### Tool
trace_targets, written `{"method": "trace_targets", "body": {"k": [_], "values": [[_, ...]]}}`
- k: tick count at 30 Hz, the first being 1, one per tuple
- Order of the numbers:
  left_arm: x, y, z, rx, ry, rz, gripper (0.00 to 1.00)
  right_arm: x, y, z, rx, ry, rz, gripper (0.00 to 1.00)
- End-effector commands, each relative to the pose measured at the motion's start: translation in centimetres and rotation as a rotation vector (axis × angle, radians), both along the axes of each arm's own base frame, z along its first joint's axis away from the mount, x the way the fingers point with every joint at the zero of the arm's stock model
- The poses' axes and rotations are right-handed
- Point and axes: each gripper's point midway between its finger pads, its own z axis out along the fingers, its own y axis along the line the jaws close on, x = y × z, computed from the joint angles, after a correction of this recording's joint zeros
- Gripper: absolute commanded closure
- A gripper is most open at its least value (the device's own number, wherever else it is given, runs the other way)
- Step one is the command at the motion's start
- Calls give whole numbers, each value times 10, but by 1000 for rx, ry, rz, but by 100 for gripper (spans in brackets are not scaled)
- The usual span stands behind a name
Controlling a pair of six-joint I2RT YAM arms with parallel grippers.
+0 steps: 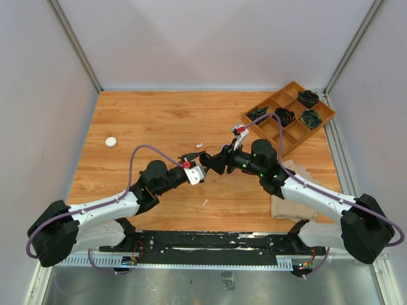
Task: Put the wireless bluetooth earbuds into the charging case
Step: Pick up the charging case at the center of the board.
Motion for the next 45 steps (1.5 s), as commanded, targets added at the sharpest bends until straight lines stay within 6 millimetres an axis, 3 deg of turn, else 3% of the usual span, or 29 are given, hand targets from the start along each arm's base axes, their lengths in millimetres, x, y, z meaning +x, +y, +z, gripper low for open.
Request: {"method": "trace_targets", "body": {"k": [1,8,12,16,20,26,31,42,45], "values": [[-1,1,21,-57,-63,16,45,-4,6,5,29,1,55,52],[-1,5,29,-87,-83,37,45,-11,12,3,32,13,112,57],[-3,6,31,-96,-85,36,44,-12,10,-1,8,6,120,71],[-9,8,32,-107,-87,21,35,-8,3,3,-29,-48,99,86],[-17,7,33,-125,-76,-15,30,-4,-9,11,-65,-114,90,93],[-28,0,32,-133,-30,-81,27,-3,-27,27,-72,-221,97,95],[-31,-7,33,-115,38,-118,25,-6,-38,27,-98,-294,157,97],[-32,-10,37,-122,260,-306,29,-20,-37,18,-133,-409,330,97],[-35,-13,32,-101,308,-360,34,-25,-34,16,-134,-433,381,97]]}}
